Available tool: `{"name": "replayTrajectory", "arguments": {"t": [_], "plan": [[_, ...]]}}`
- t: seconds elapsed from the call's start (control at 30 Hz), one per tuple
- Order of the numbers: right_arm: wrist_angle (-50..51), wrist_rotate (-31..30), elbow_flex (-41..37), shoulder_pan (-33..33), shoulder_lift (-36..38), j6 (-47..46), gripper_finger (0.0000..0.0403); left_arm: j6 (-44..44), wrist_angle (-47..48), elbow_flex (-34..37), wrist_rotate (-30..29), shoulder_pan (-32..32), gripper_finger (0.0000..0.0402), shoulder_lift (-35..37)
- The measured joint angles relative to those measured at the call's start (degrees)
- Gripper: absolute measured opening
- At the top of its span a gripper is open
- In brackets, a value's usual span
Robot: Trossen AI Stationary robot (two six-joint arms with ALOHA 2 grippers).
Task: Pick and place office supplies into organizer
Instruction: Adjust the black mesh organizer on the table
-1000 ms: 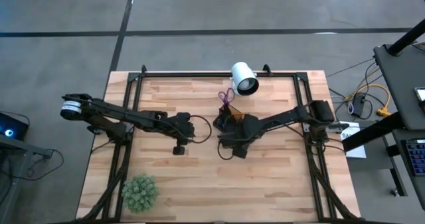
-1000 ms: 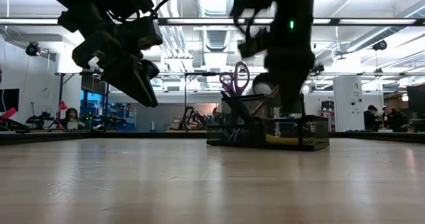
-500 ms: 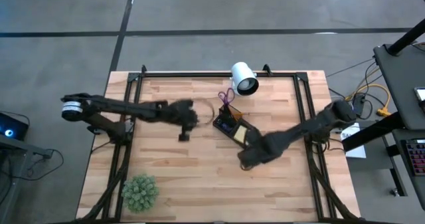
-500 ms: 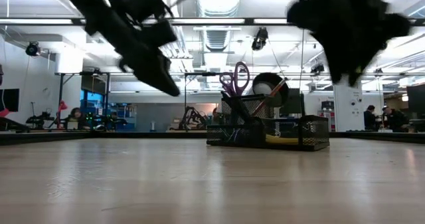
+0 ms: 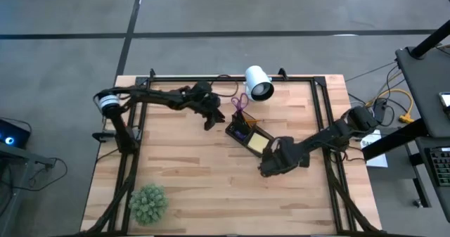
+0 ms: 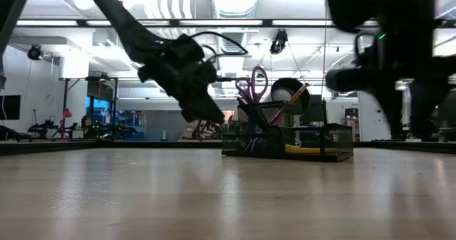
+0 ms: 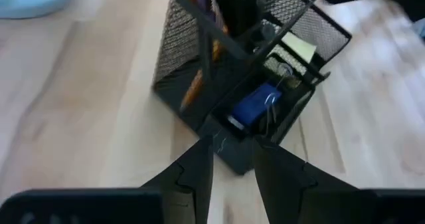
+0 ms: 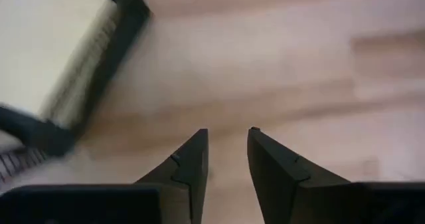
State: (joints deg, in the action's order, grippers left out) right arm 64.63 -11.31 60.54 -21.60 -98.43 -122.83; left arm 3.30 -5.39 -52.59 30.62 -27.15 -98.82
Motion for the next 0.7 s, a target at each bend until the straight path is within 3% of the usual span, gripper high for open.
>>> {"name": "replayTrajectory", "arguments": {"t": [0.23,0.5,0.7], "plan": [[-9.72,-2.59,-4.67,6.41,0.02,13.37,0.0085,-2.82,0.3,-2.16,3.08,2.64,0.009,-3.0],[-9.95,-5.54,-6.57,13.99,0.03,26.73,0.0086,-3.02,0.16,-0.15,2.92,6.63,0.009,-3.16],[-10.02,-8.26,-6.61,17.43,0.09,31.79,0.0081,-2.41,-1.13,0.01,1.15,10.55,0.009,-3.24]]}}
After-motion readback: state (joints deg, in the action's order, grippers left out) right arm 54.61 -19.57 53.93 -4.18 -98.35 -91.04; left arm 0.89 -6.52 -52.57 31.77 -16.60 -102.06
